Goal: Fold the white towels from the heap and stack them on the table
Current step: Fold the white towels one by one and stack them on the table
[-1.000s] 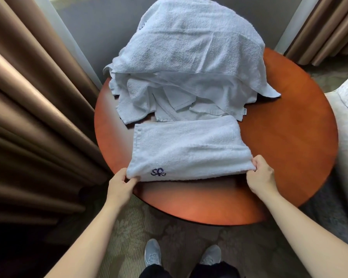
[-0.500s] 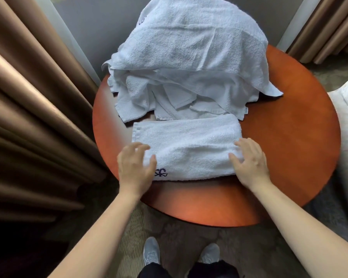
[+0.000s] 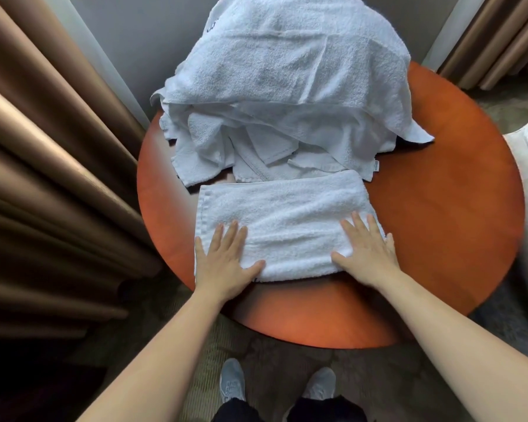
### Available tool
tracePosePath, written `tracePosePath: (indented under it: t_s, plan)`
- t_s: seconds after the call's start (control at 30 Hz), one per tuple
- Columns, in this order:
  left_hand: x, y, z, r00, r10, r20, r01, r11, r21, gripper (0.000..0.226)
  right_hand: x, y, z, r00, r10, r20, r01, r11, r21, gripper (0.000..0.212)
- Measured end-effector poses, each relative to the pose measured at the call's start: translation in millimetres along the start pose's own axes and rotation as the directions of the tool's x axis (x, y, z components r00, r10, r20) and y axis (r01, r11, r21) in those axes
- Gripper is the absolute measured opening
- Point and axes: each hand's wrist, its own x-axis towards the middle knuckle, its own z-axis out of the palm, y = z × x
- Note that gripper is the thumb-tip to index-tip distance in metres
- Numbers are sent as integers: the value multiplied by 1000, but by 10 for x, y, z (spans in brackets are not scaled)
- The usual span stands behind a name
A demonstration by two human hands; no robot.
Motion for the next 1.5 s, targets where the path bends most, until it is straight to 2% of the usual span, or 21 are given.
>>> tracePosePath:
  t_s: [0.13,0.27,0.4,0.47,0.5,0.57,0.6,0.67,0.7,0.73,0.77,0.83,0.87,0.93,1.0,1.07,1.13,1.23,1.37,1.4,1.5]
  plan:
    - [-9,8,-34,999,-5,31,6,1000,-21,90,-49,2,-5,1000,16,-18,-16,999,46,80]
    - [-120,1,66,997,15,-72,-15,1000,-7,99,-144,-9,64,991,66,-118,-50,990,133,82]
    - [-256,-71,171,995,49,-86,-46,998,38,100,-173,-13,89,988,83,-126,-60,983,176,85]
    - [-251,-148,197,994,15,-112,-20,999,-41,91,-157,21,81,984,115,-137,-76,963,259,88]
    - [-241,-195,214,983,-48,-176,15,983,-184,85,-155,45,68,975,160,-157,-98,933,346,88]
    - [-258,-243,177,906,-284,-315,77,840,-538,66,-152,98,21,937,293,-191,-144,819,555,81]
    - [-263,-245,135,865,-400,-303,95,724,-683,55,-142,118,-19,919,353,-178,-167,754,635,76]
    - [-244,-224,30,843,-509,-175,153,538,-829,56,-104,163,-100,896,435,-93,-237,644,728,67]
    - [-219,-214,-31,844,-524,-113,183,480,-858,61,-79,180,-140,892,450,-42,-271,607,747,59]
    - [-198,-215,-67,850,-520,-87,205,478,-854,64,-54,198,-173,893,451,7,-300,583,755,47]
    - [-173,-217,-108,858,-503,-103,224,547,-807,66,-25,213,-200,896,440,54,-323,565,759,37]
    - [-147,-182,-152,877,-443,-186,271,775,-571,69,8,229,-252,895,413,171,-380,500,779,30]
    - [-145,-127,-174,891,-388,-236,252,855,-453,70,15,229,-288,891,395,223,-401,455,795,28]
    - [-143,45,-207,915,-231,-330,121,939,-322,68,15,231,-368,889,363,280,-418,393,819,26]
    - [-147,268,-255,931,-86,-355,-15,962,-274,62,38,255,-415,891,367,267,-404,373,835,28]
    - [-111,481,-257,947,41,-318,-116,969,-220,60,46,316,-450,893,409,187,-370,435,821,27]
    - [-43,662,-237,962,131,-239,-165,978,-128,61,39,413,-511,886,460,68,-346,554,757,25]
    - [64,875,-196,967,209,-144,-218,975,-49,63,-19,542,-674,867,480,-131,-351,777,522,21]
    - [147,937,-59,975,223,-18,-223,975,-9,72,-144,404,-901,896,357,-266,-289,921,263,16]
    - [155,926,-30,975,223,-9,-223,975,-2,74,-188,308,-928,915,307,-262,-256,943,212,20]
    - [165,877,-21,970,244,16,-244,970,-1,81,-319,-15,-909,958,162,-238,-137,984,118,51]
